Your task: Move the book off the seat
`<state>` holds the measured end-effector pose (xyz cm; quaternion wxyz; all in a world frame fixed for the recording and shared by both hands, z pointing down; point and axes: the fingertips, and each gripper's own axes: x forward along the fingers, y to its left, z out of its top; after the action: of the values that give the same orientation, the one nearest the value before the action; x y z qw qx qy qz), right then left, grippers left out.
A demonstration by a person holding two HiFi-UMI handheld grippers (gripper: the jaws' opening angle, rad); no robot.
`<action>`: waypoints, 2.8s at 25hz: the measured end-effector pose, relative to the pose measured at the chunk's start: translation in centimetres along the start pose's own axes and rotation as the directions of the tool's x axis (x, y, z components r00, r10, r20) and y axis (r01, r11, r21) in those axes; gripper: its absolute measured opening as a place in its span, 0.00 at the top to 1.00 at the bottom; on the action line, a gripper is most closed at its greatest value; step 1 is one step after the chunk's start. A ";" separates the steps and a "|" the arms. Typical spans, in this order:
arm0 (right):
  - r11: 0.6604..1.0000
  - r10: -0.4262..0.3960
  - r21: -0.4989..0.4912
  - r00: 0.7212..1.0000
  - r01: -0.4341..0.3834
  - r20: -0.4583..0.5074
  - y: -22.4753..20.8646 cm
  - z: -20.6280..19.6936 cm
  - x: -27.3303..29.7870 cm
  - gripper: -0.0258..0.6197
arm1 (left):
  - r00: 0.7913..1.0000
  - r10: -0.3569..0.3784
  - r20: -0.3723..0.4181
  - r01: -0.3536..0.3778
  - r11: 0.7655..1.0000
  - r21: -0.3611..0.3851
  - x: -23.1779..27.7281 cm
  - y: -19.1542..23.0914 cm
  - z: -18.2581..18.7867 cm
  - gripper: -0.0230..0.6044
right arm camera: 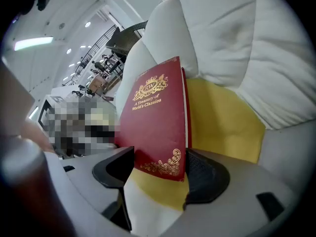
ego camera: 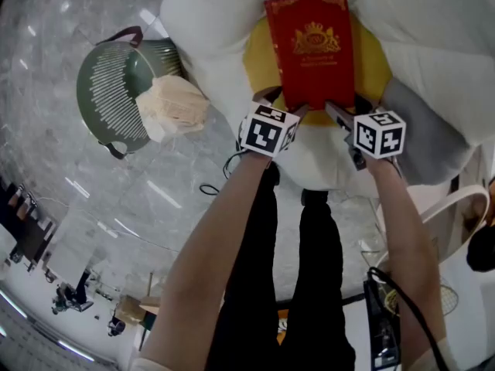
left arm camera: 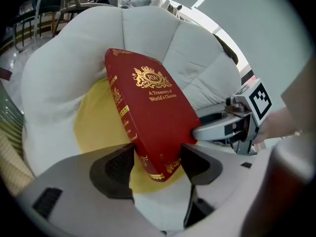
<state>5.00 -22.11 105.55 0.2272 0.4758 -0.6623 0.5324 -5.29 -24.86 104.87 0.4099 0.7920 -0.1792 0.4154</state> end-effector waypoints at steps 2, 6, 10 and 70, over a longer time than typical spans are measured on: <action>1.000 -0.003 0.007 1.000 0.003 0.007 0.5 0.3 -0.8 0.45 | 1.000 -0.005 0.014 0.005 1.000 -0.012 -1.0 -0.5 0.4 0.49; 1.000 -0.006 -0.017 1.000 0.006 0.013 2.4 1.5 -3.0 0.45 | 0.999 -0.006 0.037 0.007 1.000 -0.016 -3.6 -1.8 1.2 0.49; 0.999 -0.007 -0.035 1.000 0.007 0.019 4.6 2.9 -5.7 0.45 | 0.999 -0.007 0.052 0.007 1.000 -0.013 -6.8 -3.1 2.3 0.50; 0.945 -0.200 0.312 0.924 0.094 0.326 5.7 -13.3 -42.1 0.45 | 0.982 -0.139 -0.130 0.184 0.872 0.455 -16.8 -39.3 -1.4 0.50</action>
<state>16.03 6.37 73.11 0.0717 0.6408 -0.5687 0.5107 8.61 -1.13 72.09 0.2496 0.8591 0.0114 0.4467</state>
